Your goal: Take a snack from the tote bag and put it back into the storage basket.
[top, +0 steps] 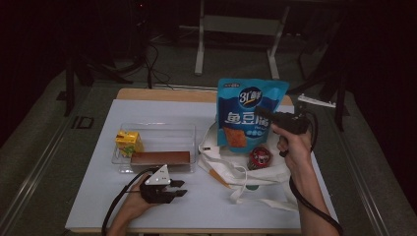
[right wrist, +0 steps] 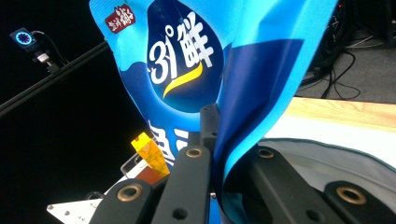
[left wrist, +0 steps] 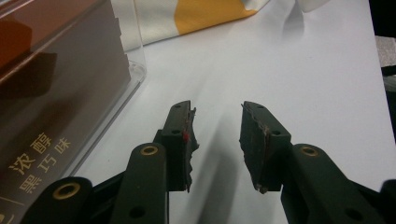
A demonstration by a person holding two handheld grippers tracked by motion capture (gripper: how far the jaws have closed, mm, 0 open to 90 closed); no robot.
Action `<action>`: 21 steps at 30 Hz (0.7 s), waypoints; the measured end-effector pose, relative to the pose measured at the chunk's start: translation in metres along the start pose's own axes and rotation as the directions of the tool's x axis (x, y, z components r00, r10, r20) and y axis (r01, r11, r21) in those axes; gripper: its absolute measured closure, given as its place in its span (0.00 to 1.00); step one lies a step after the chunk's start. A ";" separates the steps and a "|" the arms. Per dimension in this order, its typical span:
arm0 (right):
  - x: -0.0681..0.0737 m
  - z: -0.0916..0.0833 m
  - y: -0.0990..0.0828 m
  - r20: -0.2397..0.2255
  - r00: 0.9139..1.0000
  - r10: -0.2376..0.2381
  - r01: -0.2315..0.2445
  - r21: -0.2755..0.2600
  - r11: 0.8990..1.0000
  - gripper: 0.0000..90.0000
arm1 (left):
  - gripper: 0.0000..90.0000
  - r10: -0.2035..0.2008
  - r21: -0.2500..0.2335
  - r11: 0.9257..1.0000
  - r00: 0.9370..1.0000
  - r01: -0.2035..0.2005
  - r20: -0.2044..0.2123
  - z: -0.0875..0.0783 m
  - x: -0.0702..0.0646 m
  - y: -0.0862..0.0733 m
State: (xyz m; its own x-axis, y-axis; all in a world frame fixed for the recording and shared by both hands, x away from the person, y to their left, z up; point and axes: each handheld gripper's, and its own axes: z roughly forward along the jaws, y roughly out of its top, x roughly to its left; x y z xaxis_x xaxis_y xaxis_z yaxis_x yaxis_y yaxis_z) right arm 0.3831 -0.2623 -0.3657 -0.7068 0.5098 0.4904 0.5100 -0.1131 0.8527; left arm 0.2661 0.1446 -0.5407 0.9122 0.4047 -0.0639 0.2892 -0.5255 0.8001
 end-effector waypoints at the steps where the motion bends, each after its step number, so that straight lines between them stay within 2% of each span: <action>1: 0.001 0.001 0.000 -0.002 1.000 -0.001 0.001 0.002 1.000 1.00 | 0.71 0.001 0.000 1.000 1.000 -0.001 0.000 0.000 0.000 0.000; 21: 0.017 0.011 0.003 -0.068 0.998 -0.008 0.010 0.016 1.000 1.00 | 0.71 0.006 0.004 1.000 1.000 -0.006 0.003 0.001 -0.001 0.000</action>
State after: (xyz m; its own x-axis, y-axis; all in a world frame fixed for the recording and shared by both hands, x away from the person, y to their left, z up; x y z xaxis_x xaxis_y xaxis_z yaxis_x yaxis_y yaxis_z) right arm 0.3778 -0.2441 -0.3571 -0.7430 0.4511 0.4944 0.5109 -0.0949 0.8544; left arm 0.2655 0.1438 -0.5408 0.9149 0.3991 -0.0613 0.2850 -0.5307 0.7983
